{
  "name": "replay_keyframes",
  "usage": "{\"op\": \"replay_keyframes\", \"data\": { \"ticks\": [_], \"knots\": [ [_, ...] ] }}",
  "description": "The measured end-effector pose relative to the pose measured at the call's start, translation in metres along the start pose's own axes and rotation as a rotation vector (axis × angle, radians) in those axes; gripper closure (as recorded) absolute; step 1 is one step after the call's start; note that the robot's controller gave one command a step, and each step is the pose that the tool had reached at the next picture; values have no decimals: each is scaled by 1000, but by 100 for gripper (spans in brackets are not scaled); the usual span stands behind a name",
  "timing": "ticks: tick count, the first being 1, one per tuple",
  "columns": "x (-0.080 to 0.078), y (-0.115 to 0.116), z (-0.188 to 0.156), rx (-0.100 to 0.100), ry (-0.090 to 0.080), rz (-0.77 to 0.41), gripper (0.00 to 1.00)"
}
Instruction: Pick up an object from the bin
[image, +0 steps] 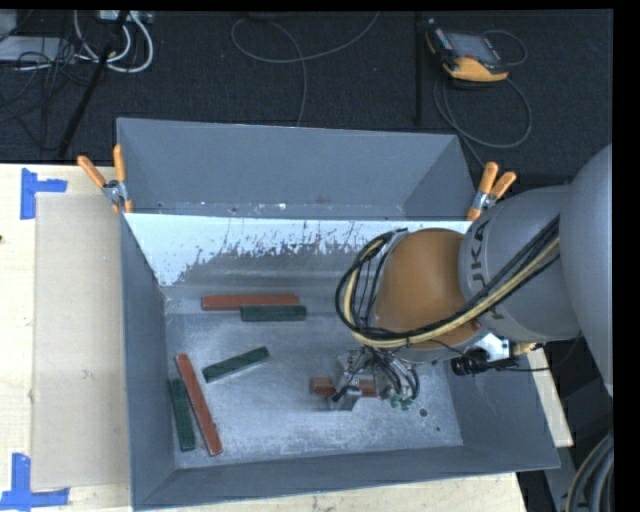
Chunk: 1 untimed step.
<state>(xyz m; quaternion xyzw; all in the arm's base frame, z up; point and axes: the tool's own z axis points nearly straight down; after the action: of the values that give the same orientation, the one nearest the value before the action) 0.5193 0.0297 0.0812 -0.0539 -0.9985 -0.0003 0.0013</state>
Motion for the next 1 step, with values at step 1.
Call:
{"op": "replay_keyframes", "data": {
  "ticks": [1],
  "knots": [
    [-22,-39,-69,2,-10,-4,100]
  ]
}}
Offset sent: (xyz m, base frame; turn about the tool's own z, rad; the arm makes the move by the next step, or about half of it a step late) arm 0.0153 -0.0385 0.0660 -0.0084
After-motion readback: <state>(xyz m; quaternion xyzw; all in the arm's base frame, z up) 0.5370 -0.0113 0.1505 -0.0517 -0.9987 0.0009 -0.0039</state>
